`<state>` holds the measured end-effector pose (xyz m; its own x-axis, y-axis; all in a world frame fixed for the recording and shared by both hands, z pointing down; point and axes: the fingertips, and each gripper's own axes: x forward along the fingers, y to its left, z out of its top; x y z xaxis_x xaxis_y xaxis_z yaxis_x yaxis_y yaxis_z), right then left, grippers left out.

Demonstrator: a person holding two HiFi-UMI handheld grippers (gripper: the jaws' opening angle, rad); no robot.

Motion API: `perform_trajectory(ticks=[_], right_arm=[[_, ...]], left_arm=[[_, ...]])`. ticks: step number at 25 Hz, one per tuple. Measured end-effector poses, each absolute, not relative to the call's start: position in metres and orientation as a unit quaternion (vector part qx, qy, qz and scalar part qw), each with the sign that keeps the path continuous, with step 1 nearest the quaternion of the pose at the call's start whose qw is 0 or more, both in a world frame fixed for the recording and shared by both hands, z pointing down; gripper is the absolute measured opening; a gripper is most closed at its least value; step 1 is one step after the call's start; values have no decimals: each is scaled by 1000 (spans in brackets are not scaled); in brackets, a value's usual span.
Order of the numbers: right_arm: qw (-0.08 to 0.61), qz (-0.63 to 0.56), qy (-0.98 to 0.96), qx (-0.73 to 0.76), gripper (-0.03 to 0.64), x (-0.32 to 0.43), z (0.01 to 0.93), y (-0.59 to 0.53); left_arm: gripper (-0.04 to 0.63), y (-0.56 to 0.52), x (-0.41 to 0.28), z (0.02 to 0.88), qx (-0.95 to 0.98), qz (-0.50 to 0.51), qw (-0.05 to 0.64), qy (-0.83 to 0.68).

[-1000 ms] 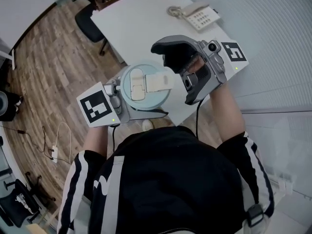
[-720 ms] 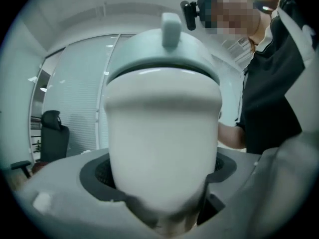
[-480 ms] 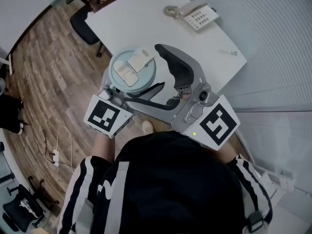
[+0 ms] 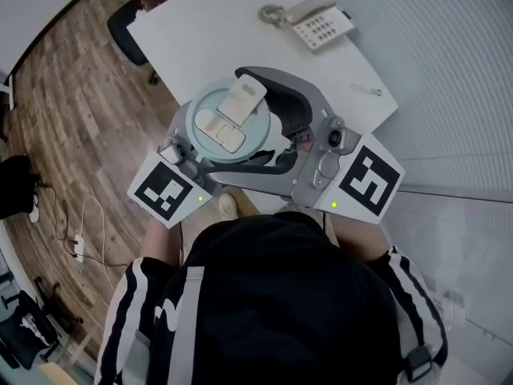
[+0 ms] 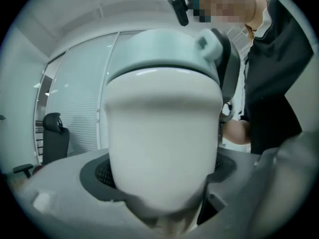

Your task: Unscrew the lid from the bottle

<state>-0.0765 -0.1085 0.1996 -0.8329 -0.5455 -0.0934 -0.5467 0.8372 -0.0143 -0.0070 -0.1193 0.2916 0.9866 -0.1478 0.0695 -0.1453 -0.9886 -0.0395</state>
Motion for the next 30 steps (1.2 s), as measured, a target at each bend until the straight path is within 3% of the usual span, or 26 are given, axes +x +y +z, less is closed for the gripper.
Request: perform_trajectory(ticks=[5, 9, 22, 30], right_arm=[[20, -17, 992, -122, 440, -60, 204, -88], [-12, -26, 999, -43, 443, -62, 208, -82], [12, 7, 995, 98, 445, -44, 177, -61], [14, -23, 936, 351, 446, -6, 178, -44]], left_arm=[[457, -87, 13, 301, -997, -59, 13, -46], [457, -80, 15, 305, -997, -57, -4, -59], [456, -70, 32, 275, -995, -72, 20, -68], [456, -49, 60, 277, -984, -80, 6, -156]])
